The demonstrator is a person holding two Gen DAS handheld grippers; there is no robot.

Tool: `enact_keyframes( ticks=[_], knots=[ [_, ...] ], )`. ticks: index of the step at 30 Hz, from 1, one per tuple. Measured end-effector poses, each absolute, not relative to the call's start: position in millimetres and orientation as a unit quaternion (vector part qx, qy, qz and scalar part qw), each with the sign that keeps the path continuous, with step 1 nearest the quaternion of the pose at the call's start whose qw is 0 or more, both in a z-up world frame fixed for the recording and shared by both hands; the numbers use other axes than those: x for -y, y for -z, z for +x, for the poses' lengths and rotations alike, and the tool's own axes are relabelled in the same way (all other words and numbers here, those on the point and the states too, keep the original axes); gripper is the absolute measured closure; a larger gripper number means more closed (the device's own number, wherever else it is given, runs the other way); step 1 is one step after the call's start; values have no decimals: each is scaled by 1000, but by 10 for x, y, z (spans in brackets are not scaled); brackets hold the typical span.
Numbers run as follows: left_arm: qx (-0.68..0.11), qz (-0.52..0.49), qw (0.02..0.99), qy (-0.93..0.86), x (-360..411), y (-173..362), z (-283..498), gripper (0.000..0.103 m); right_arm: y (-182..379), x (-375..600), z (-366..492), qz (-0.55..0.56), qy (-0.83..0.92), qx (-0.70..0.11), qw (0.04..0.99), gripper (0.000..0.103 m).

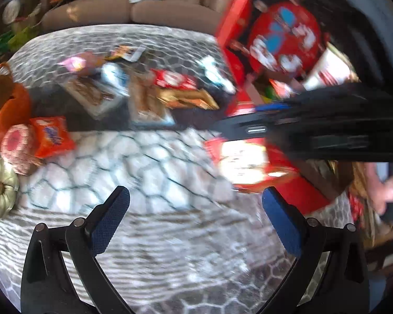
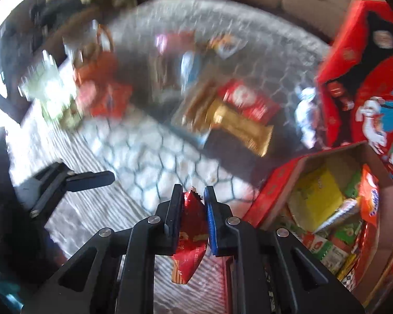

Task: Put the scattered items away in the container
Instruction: 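Grasp the small red snack wrapper on the table with the right gripper, then carry the red wrapper over the box and open the right gripper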

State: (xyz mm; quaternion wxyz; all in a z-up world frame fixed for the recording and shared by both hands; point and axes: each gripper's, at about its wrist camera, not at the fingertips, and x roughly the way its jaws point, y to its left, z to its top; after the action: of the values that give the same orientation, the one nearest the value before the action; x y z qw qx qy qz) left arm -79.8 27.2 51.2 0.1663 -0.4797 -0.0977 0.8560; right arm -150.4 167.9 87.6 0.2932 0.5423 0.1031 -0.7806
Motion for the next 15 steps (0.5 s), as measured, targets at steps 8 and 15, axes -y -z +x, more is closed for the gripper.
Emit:
enact_keyframes(
  ticks=[8, 15],
  knots=[
    [154, -488, 113, -851, 57, -592, -1424, 0, -1410, -2462, -1514, 481, 834, 59, 265, 87],
    [137, -511, 113, -841, -320, -467, -1980, 0, -1311, -3401, -1525, 467, 845, 158, 207, 87]
  ],
)
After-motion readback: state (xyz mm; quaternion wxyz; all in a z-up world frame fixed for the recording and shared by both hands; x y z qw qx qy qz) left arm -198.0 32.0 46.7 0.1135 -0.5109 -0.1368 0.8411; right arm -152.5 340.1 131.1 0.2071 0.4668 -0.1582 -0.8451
